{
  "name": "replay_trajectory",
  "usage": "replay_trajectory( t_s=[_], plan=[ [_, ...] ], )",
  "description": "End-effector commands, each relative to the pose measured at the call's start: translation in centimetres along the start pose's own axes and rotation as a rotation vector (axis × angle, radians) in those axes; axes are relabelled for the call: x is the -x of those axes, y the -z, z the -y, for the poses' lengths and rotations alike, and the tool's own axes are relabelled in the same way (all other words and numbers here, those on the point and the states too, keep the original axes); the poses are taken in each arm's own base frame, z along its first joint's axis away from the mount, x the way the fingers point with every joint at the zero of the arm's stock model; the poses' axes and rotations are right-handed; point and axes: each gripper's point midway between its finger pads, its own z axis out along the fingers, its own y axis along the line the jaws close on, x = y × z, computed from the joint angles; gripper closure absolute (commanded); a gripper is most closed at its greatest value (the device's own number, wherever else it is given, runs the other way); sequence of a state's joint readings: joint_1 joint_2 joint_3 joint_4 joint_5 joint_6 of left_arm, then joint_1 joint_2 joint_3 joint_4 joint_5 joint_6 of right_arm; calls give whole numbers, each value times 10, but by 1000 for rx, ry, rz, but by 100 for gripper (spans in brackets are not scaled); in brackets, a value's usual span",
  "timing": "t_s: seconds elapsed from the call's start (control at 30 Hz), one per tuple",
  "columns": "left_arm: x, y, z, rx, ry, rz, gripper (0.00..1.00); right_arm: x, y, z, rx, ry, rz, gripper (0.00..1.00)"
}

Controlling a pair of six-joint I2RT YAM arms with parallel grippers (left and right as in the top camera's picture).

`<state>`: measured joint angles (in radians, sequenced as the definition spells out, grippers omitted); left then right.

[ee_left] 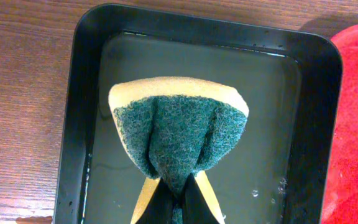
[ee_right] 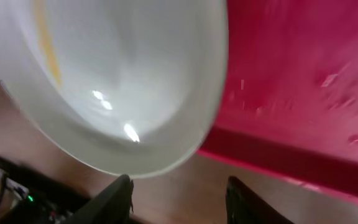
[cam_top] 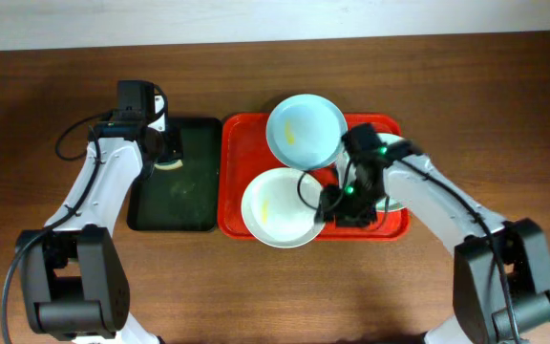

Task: Clean dirty plates on tray and stack at the side
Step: 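Grip the white plate rim with the right gripper and tilt it up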

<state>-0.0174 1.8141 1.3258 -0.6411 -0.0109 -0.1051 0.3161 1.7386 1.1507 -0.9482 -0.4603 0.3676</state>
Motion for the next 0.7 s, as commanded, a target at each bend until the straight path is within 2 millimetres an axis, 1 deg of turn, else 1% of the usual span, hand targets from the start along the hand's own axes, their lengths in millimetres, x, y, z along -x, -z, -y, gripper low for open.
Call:
replay_trajectory(
  t_s=[0.0,0.07,0.17,0.2,0.23,0.27,0.3,0.33,0.37,0.43,0.5,0.53,0.67],
  plan=[
    [-1,-2,1,-7,-16,-2,100,30,26,-5,-77,28,110,41],
    [-1,-2,1,-8,-16,-2,100,39,29,-11,-52,41,141,1],
    [-1,-2,1,-7,-16,-2,100,53,32,-15,-32,60,195,1],
    [-1,-2,1,-7,-16,-2,100,54,33,-15,-30,61,201,9],
    [-1,-2,1,-7,-16,-2,100,55,33,-14,-37,60,203,39],
    [-1,-2,1,-7,-16,-2,100,54,32,-13,-39,58,200,61],
    [-1,-2,1,-8,-16,-2,100,52,31,-13,-42,58,192,75],
    [-1,-2,1,-8,-16,-2,100,49,28,-13,-47,58,185,79],
    [-1,-2,1,-8,-16,-2,100,47,25,-12,-62,63,181,78],
    [-1,-2,1,-8,-16,-1,100,46,20,1,-158,72,196,75],
    [0,-2,2,-8,-16,1,100,47,18,11,-246,82,215,75],
    [0,-2,2,-9,-17,1,100,49,17,13,-277,92,226,76],
    [0,-2,2,-9,-17,1,100,50,13,8,-289,118,236,76]
  ],
)
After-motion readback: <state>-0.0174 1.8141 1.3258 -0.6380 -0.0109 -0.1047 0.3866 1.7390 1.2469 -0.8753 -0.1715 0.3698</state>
